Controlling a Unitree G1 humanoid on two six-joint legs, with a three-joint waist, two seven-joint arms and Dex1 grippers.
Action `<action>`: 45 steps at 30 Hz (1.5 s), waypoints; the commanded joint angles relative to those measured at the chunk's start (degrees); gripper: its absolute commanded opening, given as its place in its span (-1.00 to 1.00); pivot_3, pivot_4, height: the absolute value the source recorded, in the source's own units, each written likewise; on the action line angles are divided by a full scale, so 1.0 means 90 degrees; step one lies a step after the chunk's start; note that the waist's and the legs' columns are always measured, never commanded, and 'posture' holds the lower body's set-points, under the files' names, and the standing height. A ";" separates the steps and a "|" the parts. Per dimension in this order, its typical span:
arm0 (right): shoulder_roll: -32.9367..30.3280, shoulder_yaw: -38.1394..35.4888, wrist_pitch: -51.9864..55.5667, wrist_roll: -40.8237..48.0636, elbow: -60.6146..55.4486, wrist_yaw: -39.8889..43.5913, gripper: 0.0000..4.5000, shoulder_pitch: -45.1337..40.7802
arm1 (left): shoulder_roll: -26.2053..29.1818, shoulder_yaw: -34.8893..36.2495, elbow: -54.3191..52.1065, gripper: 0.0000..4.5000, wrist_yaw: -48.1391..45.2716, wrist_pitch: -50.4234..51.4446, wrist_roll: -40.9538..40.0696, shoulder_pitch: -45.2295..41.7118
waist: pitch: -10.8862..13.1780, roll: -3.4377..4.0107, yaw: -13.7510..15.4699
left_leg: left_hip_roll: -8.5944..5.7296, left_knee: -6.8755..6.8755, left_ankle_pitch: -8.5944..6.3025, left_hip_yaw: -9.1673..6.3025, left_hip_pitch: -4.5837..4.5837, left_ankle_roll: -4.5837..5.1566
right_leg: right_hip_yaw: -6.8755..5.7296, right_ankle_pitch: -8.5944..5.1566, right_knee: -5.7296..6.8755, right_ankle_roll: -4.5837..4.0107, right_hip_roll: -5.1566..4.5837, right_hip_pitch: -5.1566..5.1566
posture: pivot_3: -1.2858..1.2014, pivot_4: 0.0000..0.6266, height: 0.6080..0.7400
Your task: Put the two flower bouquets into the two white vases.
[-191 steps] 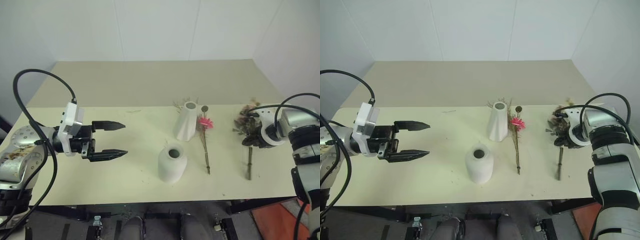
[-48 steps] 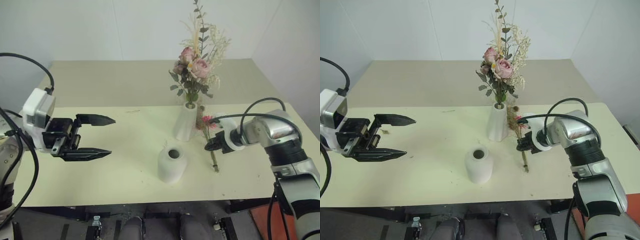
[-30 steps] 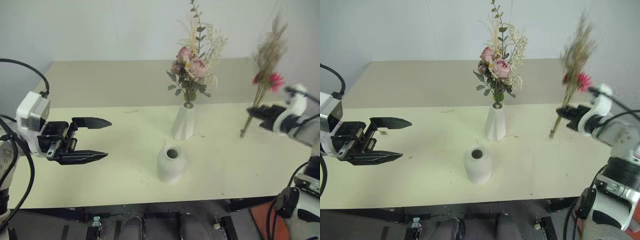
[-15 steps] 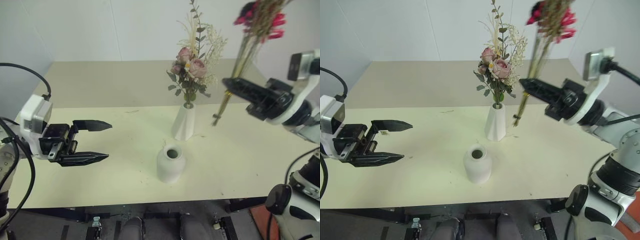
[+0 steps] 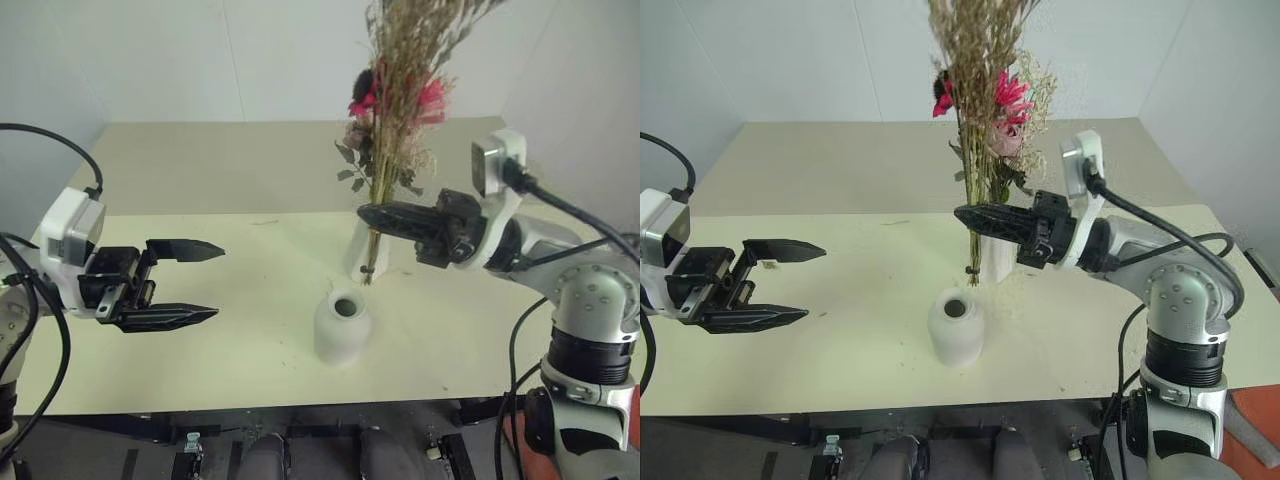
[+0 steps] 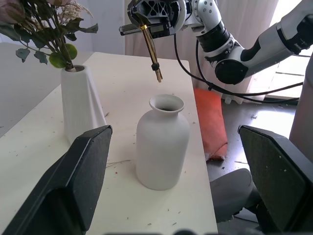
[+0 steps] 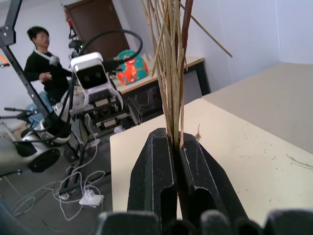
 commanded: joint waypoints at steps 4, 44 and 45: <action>0.0174 0.0266 -0.0455 -0.0029 -0.0312 -0.0067 -0.99 0.0079 | 0.0160 0.0096 -0.0079 1.00 -0.0060 0.0032 -0.0081 -0.0113 | 0.0000 0.0000 -0.0002 | 0.0004 0.0000 0.0000 0.0000 0.0002 0.0000 | 0.0000 0.0001 0.0000 -0.0002 0.0003 0.0000 | 0.03 -0.52 1.00; -0.0914 0.0670 -0.1312 -0.0654 -0.0490 0.1196 0.99 0.1819 | 0.0182 -0.0191 0.0113 1.00 -0.0174 -0.0025 0.0217 -0.0474 | 0.0000 -0.0001 0.0033 | 0.0012 0.0001 0.0000 0.0004 0.0003 0.0000 | 0.0001 0.0003 -0.0005 -0.0005 0.0013 0.0003 | 0.03 -0.52 1.00; -0.0968 0.0610 -0.1304 -0.0616 -0.0437 0.1213 0.99 0.1808 | 0.0167 -0.0208 0.0113 1.00 -0.0173 -0.0038 0.0234 -0.0475 | 0.0000 -0.0001 0.0029 | 0.0013 0.0001 0.0000 0.0004 0.0004 0.0000 | 0.0001 0.0003 -0.0006 -0.0004 0.0013 0.0004 | 0.03 -0.52 1.00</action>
